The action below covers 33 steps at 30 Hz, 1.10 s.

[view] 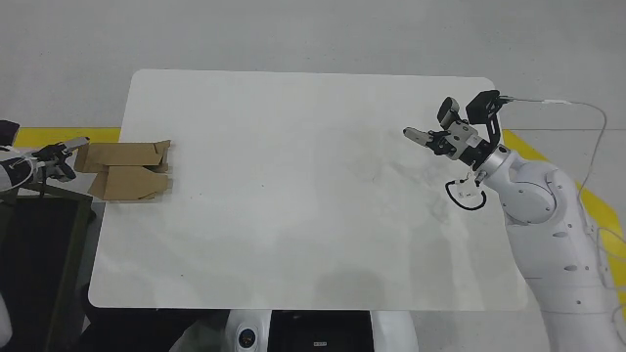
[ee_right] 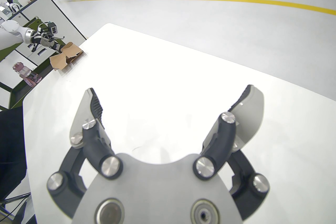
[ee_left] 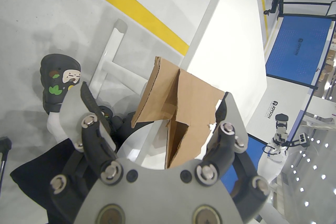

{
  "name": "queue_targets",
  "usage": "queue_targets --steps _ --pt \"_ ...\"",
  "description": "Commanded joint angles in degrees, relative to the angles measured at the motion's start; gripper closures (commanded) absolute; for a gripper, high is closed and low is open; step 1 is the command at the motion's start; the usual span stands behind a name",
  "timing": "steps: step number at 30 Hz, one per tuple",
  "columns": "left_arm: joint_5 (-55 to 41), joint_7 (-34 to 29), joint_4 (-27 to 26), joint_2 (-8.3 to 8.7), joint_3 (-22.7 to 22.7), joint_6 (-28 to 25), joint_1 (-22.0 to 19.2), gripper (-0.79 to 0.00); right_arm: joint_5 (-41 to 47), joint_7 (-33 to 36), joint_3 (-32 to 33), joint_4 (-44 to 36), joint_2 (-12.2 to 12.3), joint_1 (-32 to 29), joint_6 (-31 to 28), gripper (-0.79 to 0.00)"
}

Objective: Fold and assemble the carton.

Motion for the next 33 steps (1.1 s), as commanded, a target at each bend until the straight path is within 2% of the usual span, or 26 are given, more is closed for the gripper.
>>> queue_targets --steps 1,3,4,6,10,11,25,33 --pt "-0.2 -0.1 0.1 -0.08 0.2 0.1 0.1 -0.760 0.0 0.0 0.0 0.0 0.0 0.0 0.0 -0.785" --pt "-0.6 -0.3 0.3 -0.22 0.5 0.3 0.1 -0.585 0.0 0.0 0.0 0.0 0.0 0.0 0.0 -0.785" --pt "-0.9 -0.3 0.4 -0.26 0.5 0.4 0.1 -0.388 0.0 0.0 0.0 0.0 0.0 0.0 0.0 -0.785" --pt "-1.4 -0.6 0.5 -0.33 0.7 0.5 0.2 -0.302 0.0 0.0 0.0 0.0 0.0 0.0 0.0 -0.785" --pt "-2.1 -0.8 0.6 -0.36 0.9 0.8 0.2 -0.037 0.0 0.0 0.0 0.0 0.0 0.0 0.0 -0.785" --pt "-2.4 -0.9 0.7 -0.36 0.9 0.9 0.2 0.000 0.0 0.0 0.0 0.0 0.0 0.0 0.0 -0.785" --pt "-12.8 -7.8 -0.1 0.00 -1.6 -0.6 -0.6 0.000 0.0 0.0 0.0 0.0 0.0 0.0 0.0 -0.785" --pt "-22.2 -9.3 -8.4 -1.00 -0.9 0.8 1.0 0.000 0.0 0.0 0.0 0.0 0.0 0.0 0.0 -0.785"
